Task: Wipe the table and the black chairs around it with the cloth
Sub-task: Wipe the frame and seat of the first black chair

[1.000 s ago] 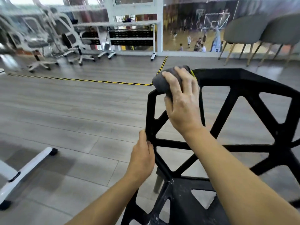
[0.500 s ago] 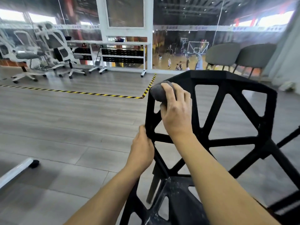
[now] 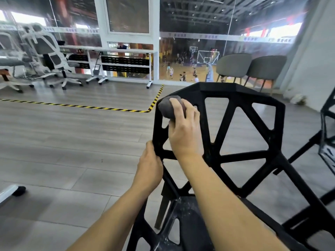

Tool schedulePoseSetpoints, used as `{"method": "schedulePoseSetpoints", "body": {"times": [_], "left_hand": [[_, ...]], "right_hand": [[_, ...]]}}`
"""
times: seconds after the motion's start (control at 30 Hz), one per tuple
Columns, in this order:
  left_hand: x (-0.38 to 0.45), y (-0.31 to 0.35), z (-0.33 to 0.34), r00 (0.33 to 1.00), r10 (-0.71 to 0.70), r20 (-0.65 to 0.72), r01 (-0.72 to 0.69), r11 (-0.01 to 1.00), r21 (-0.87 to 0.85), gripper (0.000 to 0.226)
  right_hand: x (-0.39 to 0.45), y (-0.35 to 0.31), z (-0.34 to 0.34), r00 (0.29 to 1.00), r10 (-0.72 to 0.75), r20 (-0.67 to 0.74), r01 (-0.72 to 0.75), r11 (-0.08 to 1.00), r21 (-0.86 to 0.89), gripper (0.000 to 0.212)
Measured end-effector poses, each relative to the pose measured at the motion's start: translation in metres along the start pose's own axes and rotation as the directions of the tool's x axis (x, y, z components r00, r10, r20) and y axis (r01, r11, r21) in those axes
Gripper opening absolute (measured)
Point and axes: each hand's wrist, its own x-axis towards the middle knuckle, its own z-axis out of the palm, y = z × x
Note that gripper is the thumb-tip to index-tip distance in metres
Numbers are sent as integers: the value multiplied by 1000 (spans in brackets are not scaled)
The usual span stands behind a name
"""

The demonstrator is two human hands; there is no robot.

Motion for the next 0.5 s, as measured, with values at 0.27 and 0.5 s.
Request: {"method": "schedulePoseSetpoints", "body": {"times": [0.27, 0.5], "left_hand": [[-1, -2, -2, 1000, 5, -6, -5, 1000, 15, 27], [2, -5, 3, 1000, 0, 0, 0, 1000, 23, 25]], "right_hand": [[-9, 5, -20, 974, -200, 109, 192, 978, 80, 55], [28, 40, -23, 998, 63, -23, -64, 997, -37, 56]]}}
